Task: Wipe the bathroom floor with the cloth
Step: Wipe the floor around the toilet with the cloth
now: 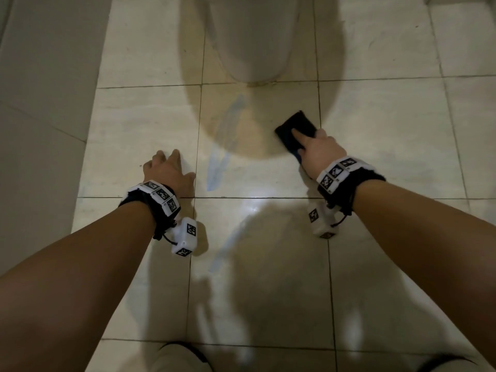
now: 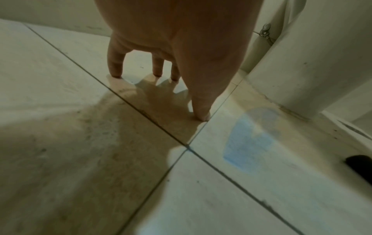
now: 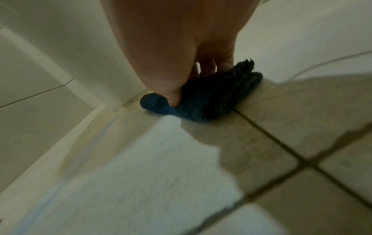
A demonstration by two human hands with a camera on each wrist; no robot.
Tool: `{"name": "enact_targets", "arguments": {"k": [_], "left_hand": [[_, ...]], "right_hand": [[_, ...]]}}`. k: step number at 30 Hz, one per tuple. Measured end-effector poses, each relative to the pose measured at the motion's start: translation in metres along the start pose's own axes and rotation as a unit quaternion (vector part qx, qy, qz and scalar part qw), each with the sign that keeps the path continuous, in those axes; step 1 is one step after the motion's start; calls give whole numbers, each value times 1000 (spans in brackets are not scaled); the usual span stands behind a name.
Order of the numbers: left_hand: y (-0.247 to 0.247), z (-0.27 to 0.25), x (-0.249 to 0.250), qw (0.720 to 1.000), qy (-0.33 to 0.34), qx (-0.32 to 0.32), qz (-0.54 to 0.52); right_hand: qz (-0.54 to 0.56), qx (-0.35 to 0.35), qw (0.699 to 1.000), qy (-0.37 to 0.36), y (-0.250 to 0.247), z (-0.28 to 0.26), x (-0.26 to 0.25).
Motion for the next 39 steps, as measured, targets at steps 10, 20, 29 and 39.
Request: {"name": "enact_targets", "arguments": {"k": [10,20,29,39], "left_hand": [[5,4,-5,1000,-1,-6,3],[5,-3,-12,999,7,-39,7],[-5,-14,-10,999,9,-54,-6],[-15,-28,-8,998,-24,-44,-44]], "right_hand": [[1,-46,999,26,-1,14,14],[-118,-112,978,-130,33,-21,-63],[-66,-109,966,-224,63,-35,-137],[-42,-9,952,-304,83,-46,-172]]}}
Point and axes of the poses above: each hand's wrist, its own z-axis towards the middle knuckle, its own y-axis out of the palm, x = y × z, the point moved 6 cm from there along z, towards the middle knuckle, and after that the axes turned 8 degrees about z, right-handed, at the moved point
